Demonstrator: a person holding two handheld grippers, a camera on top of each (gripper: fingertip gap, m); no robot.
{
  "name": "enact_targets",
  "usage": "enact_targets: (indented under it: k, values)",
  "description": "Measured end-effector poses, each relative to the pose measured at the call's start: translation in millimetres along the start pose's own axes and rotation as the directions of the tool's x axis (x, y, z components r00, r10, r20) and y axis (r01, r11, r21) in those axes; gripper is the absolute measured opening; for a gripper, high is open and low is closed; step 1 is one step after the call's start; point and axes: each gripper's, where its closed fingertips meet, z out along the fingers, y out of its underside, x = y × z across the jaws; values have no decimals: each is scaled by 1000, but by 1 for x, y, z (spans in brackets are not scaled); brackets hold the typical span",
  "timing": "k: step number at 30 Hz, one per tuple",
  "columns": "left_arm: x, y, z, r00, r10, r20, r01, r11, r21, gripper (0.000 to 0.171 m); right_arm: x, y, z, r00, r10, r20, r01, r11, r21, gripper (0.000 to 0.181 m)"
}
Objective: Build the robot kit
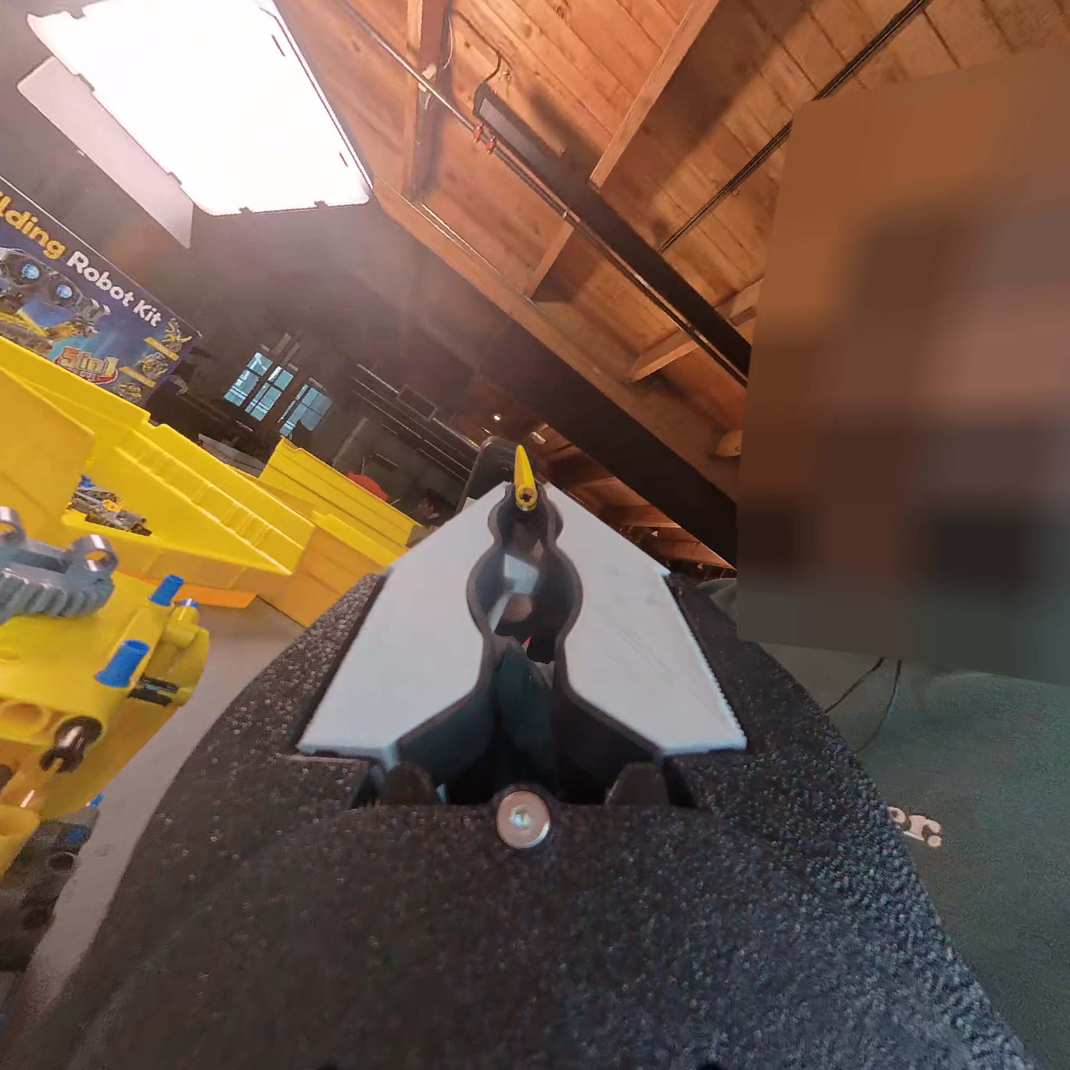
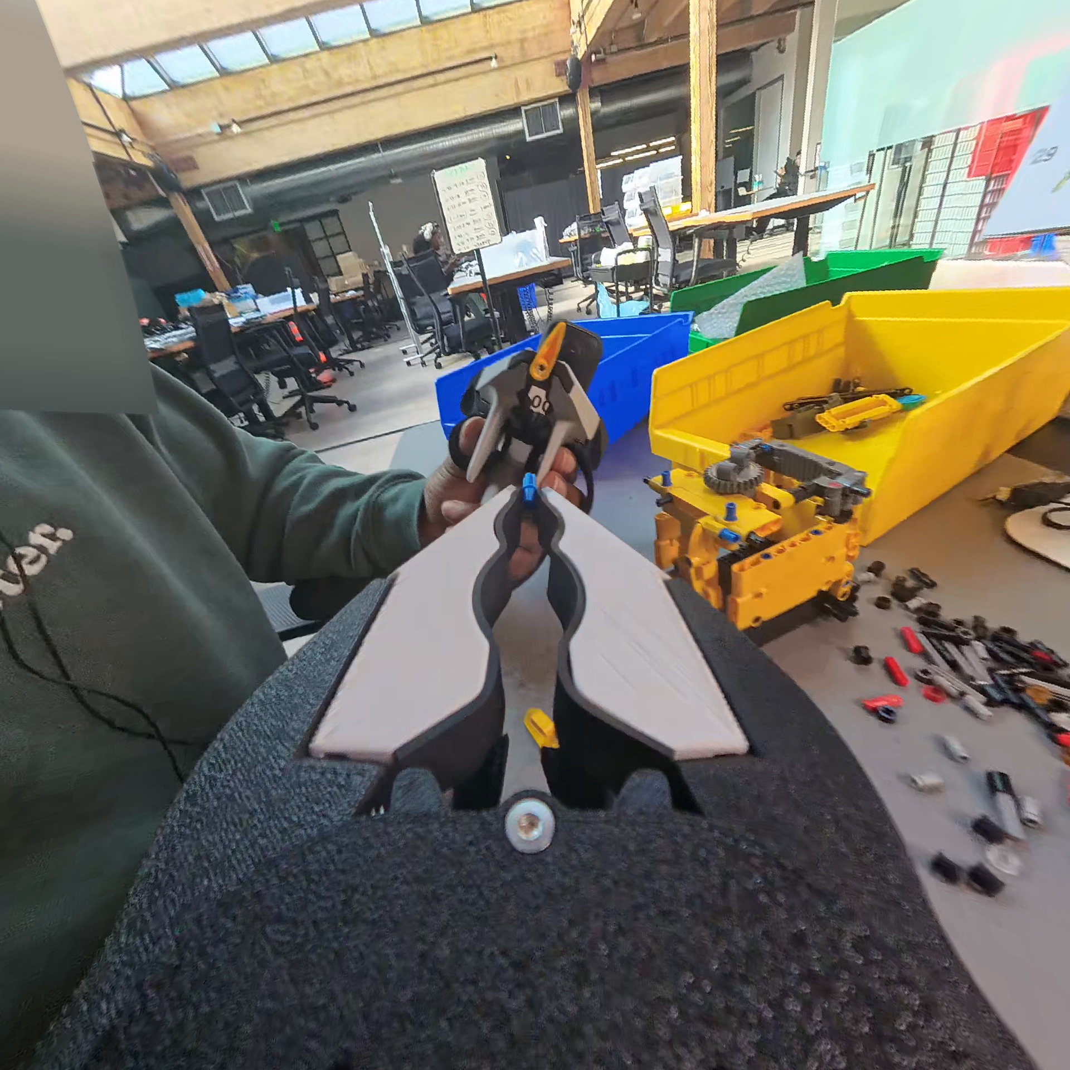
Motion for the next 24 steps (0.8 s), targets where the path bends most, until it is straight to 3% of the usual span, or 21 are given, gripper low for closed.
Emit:
enact_targets:
  k: [5, 11, 24]
  values:
    - [2, -6, -2, 998, -23, -53, 26, 999, 43, 6, -12, -15, 17, 997, 73, -2, -73, 996, 41, 3]
    - [0, -5, -3, 998, -28, -63, 31, 999, 44, 6, -6, -9, 17, 994, 106, -23, -105, 994, 41, 3]
    - [-4, 17, 6, 999, -18, -44, 16, 998, -56, 5, -2, -17, 15, 995, 92, -41, -88, 991, 100, 3]
